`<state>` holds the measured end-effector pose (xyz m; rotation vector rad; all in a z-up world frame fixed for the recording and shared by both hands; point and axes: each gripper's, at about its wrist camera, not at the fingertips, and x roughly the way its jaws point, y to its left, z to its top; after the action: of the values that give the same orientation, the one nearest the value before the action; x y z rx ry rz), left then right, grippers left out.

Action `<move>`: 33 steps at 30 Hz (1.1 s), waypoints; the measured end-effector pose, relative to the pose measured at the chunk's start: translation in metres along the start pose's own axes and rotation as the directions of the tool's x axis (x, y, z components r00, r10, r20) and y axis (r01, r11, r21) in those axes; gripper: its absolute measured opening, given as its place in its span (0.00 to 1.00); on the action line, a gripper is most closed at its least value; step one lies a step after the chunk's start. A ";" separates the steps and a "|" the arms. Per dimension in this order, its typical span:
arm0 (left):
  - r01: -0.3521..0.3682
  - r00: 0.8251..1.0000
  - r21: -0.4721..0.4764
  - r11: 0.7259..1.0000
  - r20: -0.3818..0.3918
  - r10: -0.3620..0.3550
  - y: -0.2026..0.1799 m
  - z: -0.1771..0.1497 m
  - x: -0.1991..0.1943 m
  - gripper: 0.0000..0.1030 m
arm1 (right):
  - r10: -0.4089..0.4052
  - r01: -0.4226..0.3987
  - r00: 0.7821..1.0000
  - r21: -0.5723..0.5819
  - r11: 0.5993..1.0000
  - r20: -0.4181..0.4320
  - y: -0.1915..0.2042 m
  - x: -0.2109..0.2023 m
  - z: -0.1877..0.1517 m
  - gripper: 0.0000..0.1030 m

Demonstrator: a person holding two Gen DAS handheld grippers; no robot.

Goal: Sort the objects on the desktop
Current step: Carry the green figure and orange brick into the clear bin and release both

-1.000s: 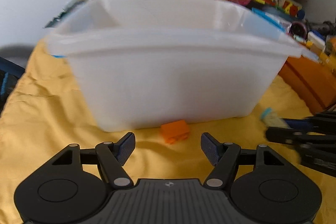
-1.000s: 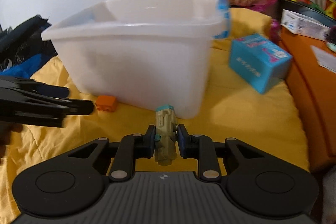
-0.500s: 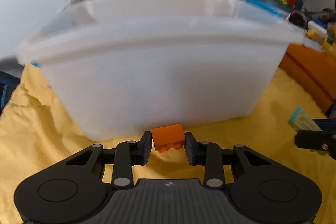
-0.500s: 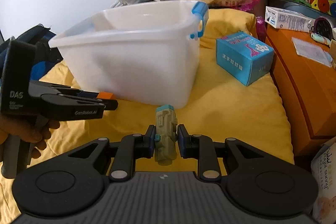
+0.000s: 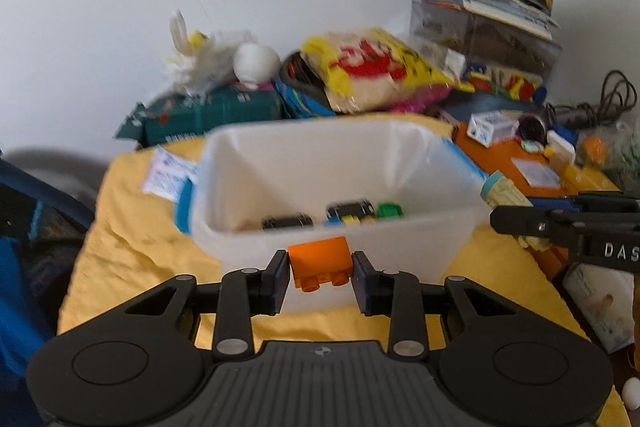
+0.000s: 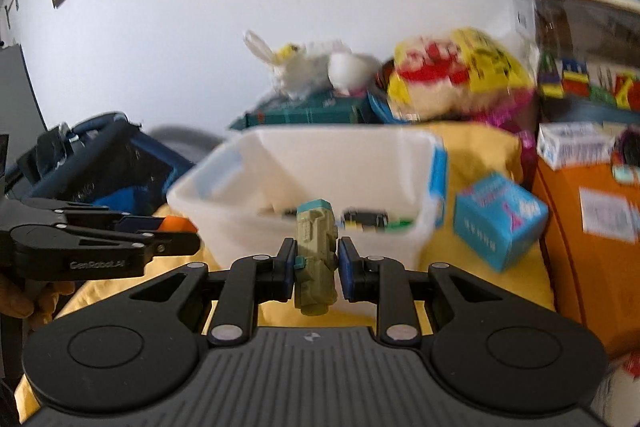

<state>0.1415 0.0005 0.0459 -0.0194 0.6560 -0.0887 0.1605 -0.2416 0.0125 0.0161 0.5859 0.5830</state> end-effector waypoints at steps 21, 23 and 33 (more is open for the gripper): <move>-0.043 0.997 0.006 0.999 -0.058 0.043 0.028 0.110 0.046 0.57 | -0.042 0.038 0.996 -0.051 0.998 -0.082 -0.005 0.070 0.099 0.27; -0.072 0.993 0.013 0.997 -0.089 0.073 0.028 0.109 0.058 0.81 | -0.053 0.049 0.991 -0.038 0.998 -0.125 -0.011 0.083 0.098 0.49; -0.090 0.976 0.060 0.994 -0.192 0.100 0.031 0.110 0.081 0.81 | -0.057 0.047 0.981 -0.055 0.997 -0.187 -0.018 0.083 0.101 1.00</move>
<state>0.2745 0.0233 0.0825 0.0703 0.8496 -0.0151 0.2791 -0.1986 0.0509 -0.1031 0.7529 0.5520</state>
